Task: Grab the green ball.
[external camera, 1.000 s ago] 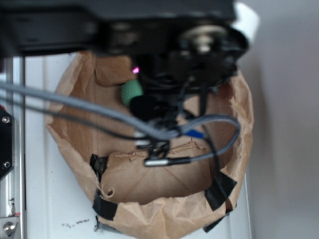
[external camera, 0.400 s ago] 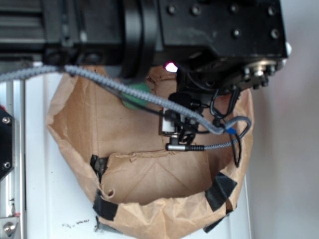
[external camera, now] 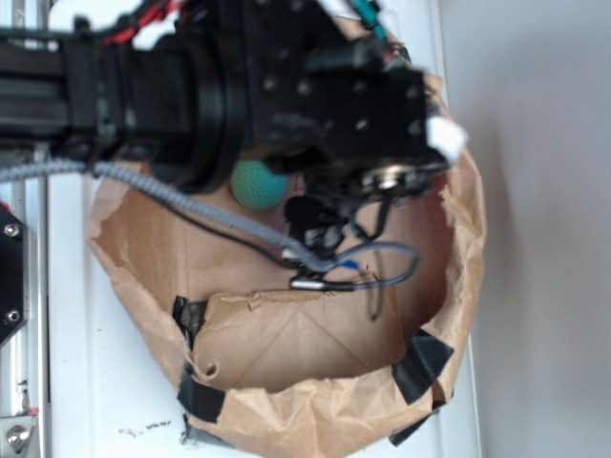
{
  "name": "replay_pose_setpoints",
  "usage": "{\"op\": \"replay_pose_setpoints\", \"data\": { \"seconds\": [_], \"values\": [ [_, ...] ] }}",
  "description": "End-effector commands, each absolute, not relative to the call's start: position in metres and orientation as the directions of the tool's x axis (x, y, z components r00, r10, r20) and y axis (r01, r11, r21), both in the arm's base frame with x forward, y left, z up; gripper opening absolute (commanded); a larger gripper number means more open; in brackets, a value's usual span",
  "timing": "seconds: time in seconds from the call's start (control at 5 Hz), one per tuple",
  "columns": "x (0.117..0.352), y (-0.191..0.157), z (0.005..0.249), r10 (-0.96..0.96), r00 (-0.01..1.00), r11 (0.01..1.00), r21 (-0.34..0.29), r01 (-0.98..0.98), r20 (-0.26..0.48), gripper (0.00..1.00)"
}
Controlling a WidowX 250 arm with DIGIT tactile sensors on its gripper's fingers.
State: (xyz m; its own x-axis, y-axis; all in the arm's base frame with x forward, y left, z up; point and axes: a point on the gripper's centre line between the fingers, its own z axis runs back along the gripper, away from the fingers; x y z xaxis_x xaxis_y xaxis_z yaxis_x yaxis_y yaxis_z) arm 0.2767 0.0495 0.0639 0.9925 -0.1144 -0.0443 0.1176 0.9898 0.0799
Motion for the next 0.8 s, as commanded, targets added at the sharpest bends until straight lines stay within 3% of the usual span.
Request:
{"op": "replay_pose_setpoints", "data": {
  "seconds": [0.0,0.2,0.4,0.6],
  "values": [
    [0.281,0.041,0.057,-0.231,0.97,0.973,0.051,0.227,0.078,1.0],
    [0.279,0.044,0.043,-0.232,0.971,0.971,0.081,0.226,0.064,1.0],
    [0.28,0.051,0.039,-0.22,0.974,0.974,0.069,0.217,0.052,0.76],
    [0.282,0.052,0.044,-0.218,0.974,0.975,0.062,0.215,0.054,0.0]
  ]
}}
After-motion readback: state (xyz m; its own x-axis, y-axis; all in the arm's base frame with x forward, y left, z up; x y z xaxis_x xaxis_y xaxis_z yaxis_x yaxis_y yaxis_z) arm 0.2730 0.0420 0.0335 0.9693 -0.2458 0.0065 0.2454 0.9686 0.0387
